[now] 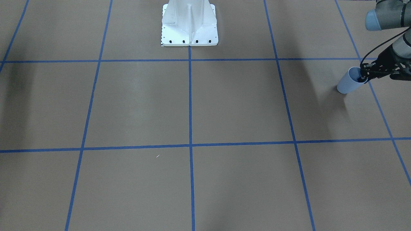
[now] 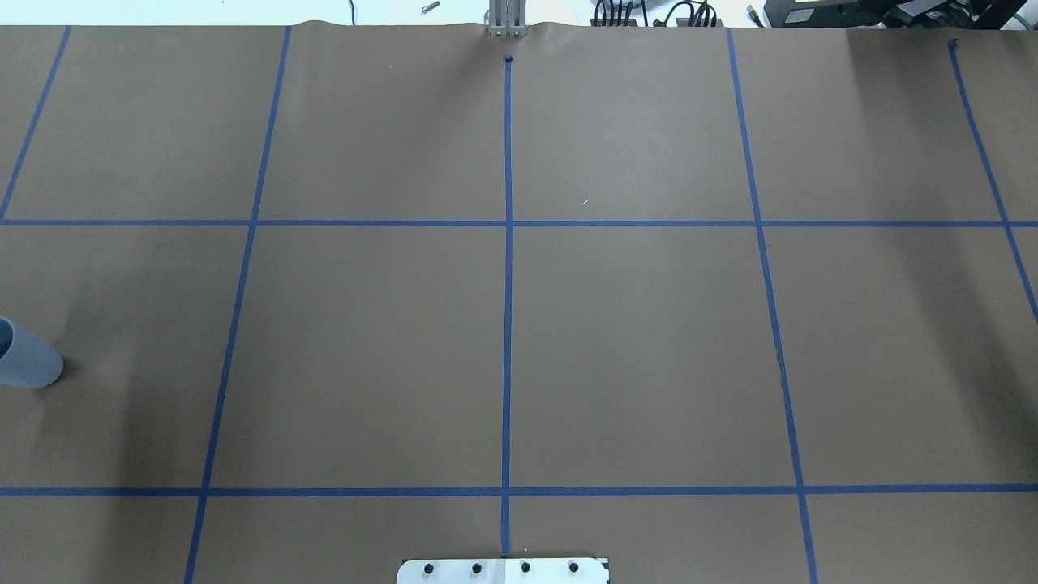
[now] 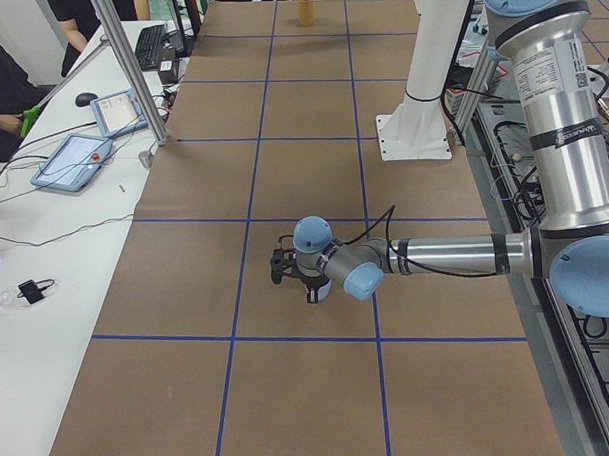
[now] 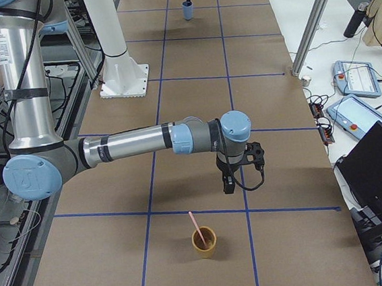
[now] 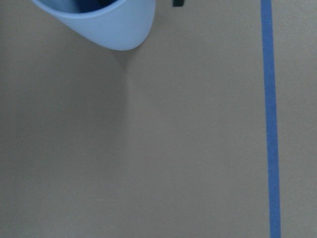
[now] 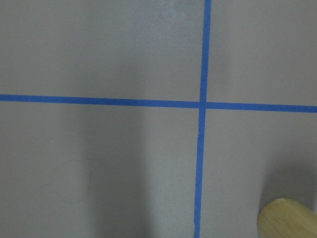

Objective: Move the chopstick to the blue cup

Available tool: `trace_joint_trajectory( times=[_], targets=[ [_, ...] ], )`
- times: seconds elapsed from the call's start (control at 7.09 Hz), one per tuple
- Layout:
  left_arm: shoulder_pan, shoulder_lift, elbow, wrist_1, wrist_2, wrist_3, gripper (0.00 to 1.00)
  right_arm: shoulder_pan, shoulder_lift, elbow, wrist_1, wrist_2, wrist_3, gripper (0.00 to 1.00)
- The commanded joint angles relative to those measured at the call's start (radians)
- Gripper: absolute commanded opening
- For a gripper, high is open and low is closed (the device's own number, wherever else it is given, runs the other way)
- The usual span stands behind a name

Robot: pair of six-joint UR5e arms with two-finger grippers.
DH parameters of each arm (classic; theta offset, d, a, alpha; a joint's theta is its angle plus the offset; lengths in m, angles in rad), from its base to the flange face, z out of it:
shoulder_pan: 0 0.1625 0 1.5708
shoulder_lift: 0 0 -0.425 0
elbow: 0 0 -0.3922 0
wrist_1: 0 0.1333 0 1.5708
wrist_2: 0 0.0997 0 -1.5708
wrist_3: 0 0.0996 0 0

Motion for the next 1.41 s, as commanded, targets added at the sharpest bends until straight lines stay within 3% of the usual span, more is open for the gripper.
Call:
trace_joint_trajectory(
  times=[0.0, 0.14, 0.28, 0.56, 0.71, 0.85, 1.13, 1.27],
  targets=[
    [-0.011, -0.018, -0.044, 0.061, -0.126, -0.007, 0.0, 0.0, 0.0, -0.002, -0.008, 0.032, -0.001, 1.0],
    [-0.013, -0.067, -0.099, 0.18, -0.138, -0.008, 0.0, 0.0, -0.002, 0.0, -0.006, 0.039, -0.003, 1.0],
    [-0.015, -0.184, -0.131, 0.34, -0.132, -0.027, 0.0, 0.0, -0.008, 0.001, 0.0, 0.041, -0.004, 1.0],
    [-0.007, -0.513, -0.127, 0.623, -0.13, -0.164, 0.0, 0.0, -0.011, 0.0, 0.003, 0.04, -0.01, 1.0],
    [0.019, -0.726, -0.11, 0.8, -0.117, -0.256, 0.0, 0.0, -0.012, 0.0, 0.003, 0.04, -0.017, 1.0],
    [0.112, -0.883, -0.089, 0.898, -0.039, -0.38, 0.0, 0.0, -0.014, 0.001, 0.003, 0.04, -0.02, 1.0],
    [0.287, -1.068, 0.04, 0.865, 0.081, -0.607, 0.0, 0.0, -0.014, -0.002, 0.003, 0.038, -0.017, 1.0],
    [0.362, -1.096, 0.087, 0.797, 0.144, -0.696, 0.0, 0.0, -0.014, -0.002, 0.003, 0.038, -0.017, 1.0]
  ],
)
